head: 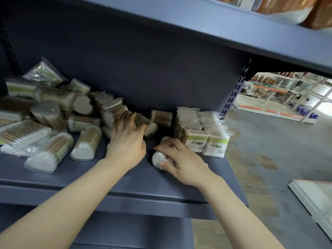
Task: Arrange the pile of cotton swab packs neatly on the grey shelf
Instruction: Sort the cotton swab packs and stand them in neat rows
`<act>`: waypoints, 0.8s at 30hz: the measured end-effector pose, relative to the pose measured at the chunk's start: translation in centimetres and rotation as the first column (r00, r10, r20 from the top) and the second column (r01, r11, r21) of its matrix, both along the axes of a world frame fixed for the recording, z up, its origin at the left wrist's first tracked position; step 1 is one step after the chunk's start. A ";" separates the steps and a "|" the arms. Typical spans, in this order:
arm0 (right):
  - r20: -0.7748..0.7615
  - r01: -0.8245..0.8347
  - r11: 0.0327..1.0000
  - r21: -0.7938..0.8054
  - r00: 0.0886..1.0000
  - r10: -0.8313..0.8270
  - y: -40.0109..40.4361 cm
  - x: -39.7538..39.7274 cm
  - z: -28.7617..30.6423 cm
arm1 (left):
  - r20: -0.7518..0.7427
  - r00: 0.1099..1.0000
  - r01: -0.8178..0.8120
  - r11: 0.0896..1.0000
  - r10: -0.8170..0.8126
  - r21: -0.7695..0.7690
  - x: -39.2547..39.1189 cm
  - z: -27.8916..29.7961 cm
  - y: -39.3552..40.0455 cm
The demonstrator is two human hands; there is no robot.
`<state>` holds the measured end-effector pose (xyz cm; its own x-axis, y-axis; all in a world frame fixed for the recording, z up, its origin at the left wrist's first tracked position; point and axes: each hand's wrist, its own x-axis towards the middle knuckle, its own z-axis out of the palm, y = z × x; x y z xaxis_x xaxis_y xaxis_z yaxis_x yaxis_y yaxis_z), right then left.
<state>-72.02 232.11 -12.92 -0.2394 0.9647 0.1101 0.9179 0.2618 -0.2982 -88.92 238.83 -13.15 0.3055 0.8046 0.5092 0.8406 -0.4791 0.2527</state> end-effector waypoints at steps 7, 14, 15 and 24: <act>-0.030 -0.012 1.000 0.025 0.999 0.012 -1.3 0.0 -0.1 | 0.032 0.998 0.055 0.998 -0.056 0.026 0.3 0.4 -0.1; -0.026 0.042 0.999 0.027 0.999 -0.042 -3.3 1.7 0.1 | 0.044 0.993 0.105 0.992 -0.108 0.063 2.0 0.8 -0.5; -0.030 0.050 0.998 0.029 0.998 -0.049 -3.6 2.0 0.2 | 0.041 0.993 0.110 0.991 -0.113 0.075 2.2 0.8 -0.6; -0.100 0.085 0.996 0.032 0.992 -0.081 -5.0 4.4 0.1 | 0.054 0.989 0.135 0.991 -0.135 -0.011 4.0 0.5 -1.2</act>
<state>-67.60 227.12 -12.83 -0.1449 0.9757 0.1643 0.9036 0.1982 -0.3798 -84.96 237.60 -12.70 0.3850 0.7654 0.5157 0.7538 -0.5831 0.3028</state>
